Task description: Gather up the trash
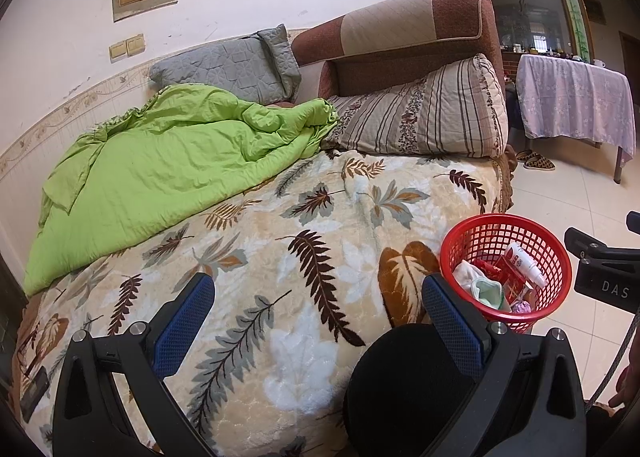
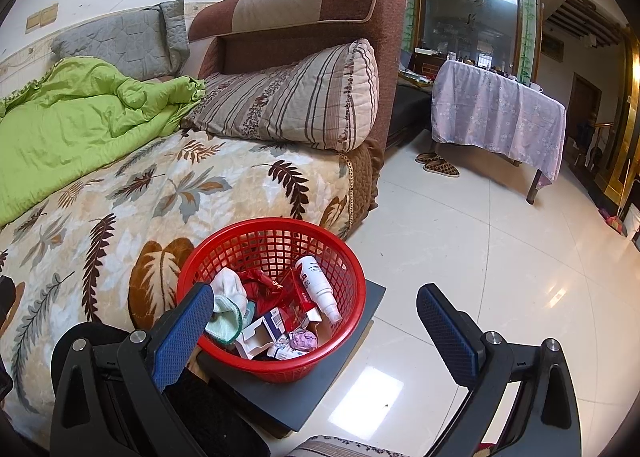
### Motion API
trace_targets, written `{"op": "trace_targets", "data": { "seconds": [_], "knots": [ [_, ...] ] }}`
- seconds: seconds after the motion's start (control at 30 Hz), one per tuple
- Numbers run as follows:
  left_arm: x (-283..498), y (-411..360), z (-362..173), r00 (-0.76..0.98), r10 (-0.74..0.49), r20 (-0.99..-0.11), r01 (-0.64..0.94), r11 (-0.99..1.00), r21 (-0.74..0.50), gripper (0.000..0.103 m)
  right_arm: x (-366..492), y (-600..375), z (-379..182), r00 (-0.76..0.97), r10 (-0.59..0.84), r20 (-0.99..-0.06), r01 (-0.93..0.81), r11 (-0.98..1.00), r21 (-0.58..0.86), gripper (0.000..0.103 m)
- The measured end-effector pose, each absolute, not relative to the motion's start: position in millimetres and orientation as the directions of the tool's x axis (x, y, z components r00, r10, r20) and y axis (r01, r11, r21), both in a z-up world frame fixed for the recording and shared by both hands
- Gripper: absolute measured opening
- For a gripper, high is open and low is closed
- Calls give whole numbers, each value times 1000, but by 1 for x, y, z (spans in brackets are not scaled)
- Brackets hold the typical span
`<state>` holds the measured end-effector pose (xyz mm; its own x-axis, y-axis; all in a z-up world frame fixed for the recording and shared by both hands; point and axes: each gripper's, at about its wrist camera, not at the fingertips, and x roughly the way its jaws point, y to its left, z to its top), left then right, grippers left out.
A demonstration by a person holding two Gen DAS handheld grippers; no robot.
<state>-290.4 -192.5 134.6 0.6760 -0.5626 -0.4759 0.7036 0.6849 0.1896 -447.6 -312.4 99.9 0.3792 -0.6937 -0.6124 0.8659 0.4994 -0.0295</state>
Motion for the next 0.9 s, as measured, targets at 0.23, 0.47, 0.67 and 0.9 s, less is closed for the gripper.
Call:
{"op": "trace_targets", "data": {
  "seconds": [0.23, 0.47, 0.67, 0.9],
  "knots": [
    [-291, -193, 135, 677, -561, -477, 702, 686, 189, 103, -447, -312, 99, 381, -693, -612, 865, 501, -30, 103],
    [-291, -193, 134, 678, -560, -476, 701, 688, 189, 103, -443, -309, 96, 383, -692, -612, 861, 507, -34, 103],
    [-292, -193, 134, 679, -558, -477, 700, 689, 188, 103, -438, -312, 97, 395, -686, -611, 848, 528, -44, 103],
    [-263, -174, 132, 676, -514, -528, 654, 749, 108, 103, -418, -310, 100, 471, -654, -592, 788, 613, -51, 103]
  ]
}}
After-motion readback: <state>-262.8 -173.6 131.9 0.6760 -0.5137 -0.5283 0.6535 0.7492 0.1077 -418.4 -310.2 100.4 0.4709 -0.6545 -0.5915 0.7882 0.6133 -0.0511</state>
